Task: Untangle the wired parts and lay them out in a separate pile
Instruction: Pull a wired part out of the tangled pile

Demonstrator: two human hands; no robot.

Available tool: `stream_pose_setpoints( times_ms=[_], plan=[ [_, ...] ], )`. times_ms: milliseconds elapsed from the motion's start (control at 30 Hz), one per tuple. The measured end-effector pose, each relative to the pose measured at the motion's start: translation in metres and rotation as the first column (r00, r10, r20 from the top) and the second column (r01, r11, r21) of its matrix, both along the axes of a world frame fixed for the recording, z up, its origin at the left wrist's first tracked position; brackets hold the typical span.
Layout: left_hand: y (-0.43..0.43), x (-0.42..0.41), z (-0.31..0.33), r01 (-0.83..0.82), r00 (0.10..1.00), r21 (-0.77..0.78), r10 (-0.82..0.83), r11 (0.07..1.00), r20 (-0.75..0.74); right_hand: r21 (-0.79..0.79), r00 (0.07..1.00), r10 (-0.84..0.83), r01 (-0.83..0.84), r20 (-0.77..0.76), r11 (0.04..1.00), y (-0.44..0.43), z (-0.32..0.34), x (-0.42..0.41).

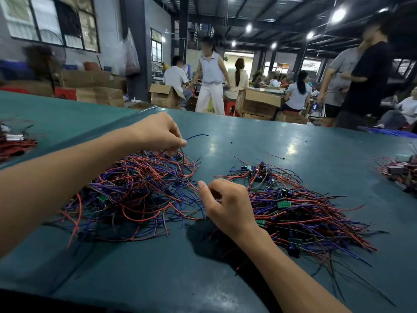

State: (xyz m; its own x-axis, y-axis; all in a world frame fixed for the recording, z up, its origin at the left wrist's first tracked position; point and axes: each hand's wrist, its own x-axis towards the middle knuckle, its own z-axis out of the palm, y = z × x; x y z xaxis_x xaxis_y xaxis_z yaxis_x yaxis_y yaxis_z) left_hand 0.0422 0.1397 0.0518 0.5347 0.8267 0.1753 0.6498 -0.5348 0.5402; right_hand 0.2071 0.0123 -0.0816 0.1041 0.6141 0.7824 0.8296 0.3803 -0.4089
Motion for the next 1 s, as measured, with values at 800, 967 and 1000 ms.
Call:
stream_pose_setpoints(
  times_ms=[800, 967, 1000],
  plan=[
    [-0.069, 0.028, 0.014, 0.505, 0.740, -0.274, -0.248, 0.818, 0.625, -0.109, 0.993, -0.018, 0.006, -0.116, 0.994, 0.006, 0.002, 0.004],
    [-0.033, 0.021, 0.012, 0.407, 0.601, -0.486, 0.174, 0.774, 0.780, -0.163, 0.878, 0.133, -0.231, -0.461, 0.959, 0.005, 0.009, 0.005],
    [-0.022, 0.017, 0.008, 0.360, 0.590, -0.520, 0.243, 0.775, 0.770, -0.153, 0.822, 0.184, -0.310, -0.539, 0.938, 0.004, 0.012, 0.005]
  ],
)
